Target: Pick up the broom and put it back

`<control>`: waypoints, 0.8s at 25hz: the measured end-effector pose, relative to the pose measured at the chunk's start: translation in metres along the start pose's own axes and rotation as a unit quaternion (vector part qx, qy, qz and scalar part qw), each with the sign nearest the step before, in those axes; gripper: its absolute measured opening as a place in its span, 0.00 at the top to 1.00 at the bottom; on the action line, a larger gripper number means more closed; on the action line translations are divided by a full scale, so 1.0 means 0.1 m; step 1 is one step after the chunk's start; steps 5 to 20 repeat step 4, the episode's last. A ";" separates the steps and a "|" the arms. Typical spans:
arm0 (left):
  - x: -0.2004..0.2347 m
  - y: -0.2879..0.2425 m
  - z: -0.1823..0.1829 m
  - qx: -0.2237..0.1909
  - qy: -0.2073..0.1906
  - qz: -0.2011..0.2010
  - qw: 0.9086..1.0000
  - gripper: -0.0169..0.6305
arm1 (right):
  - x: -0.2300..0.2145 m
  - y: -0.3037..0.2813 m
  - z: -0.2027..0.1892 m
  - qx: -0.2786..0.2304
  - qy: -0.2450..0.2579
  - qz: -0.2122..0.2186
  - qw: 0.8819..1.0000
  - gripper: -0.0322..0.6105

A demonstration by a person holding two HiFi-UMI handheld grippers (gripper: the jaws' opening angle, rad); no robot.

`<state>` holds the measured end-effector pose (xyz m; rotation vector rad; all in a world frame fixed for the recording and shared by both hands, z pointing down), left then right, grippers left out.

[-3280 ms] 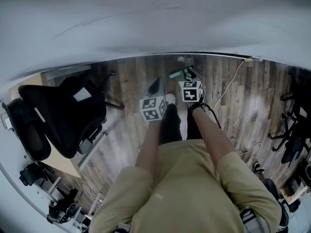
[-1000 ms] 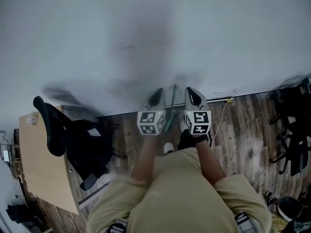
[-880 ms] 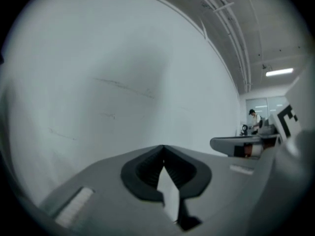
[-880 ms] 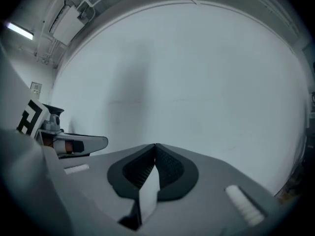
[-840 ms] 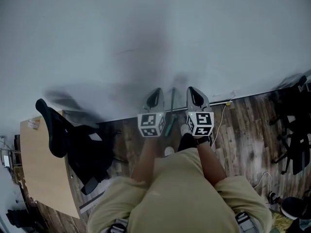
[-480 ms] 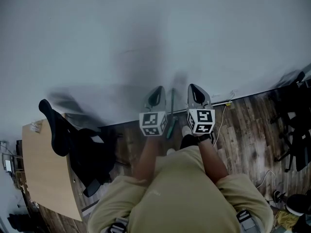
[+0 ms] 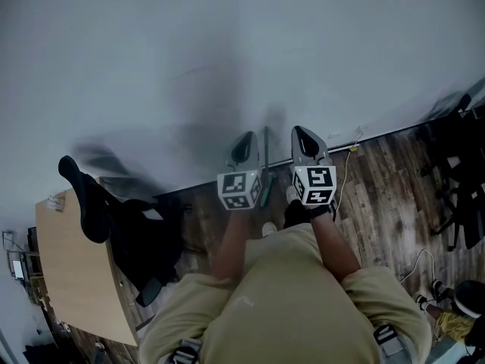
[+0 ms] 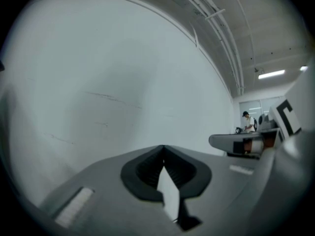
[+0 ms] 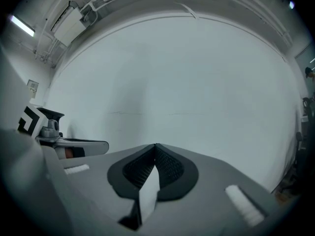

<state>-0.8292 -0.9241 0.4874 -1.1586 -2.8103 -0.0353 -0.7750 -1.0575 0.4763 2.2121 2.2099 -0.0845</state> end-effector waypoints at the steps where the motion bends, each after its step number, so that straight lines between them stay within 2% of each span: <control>1: 0.00 0.03 -0.03 0.002 0.004 0.001 1.000 0.97 | 0.02 0.02 -0.01 0.003 0.002 0.002 1.000 0.94; 4: 0.01 0.12 -0.11 0.004 0.023 0.007 1.000 0.97 | 0.11 0.10 -0.03 0.010 0.012 0.011 1.000 0.94; 20: 0.01 0.12 -0.11 0.004 0.023 0.007 1.000 0.97 | 0.11 0.10 -0.03 0.010 0.012 0.011 1.000 0.94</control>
Point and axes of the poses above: the fingertips, and each gripper's own axes: y backward along the fingers, x to its left, z out of its top, the point moved 4 cm from there along y, backward along the fingers, and after that the axes turned 3 degrees about -x, right-handed, at the moved point
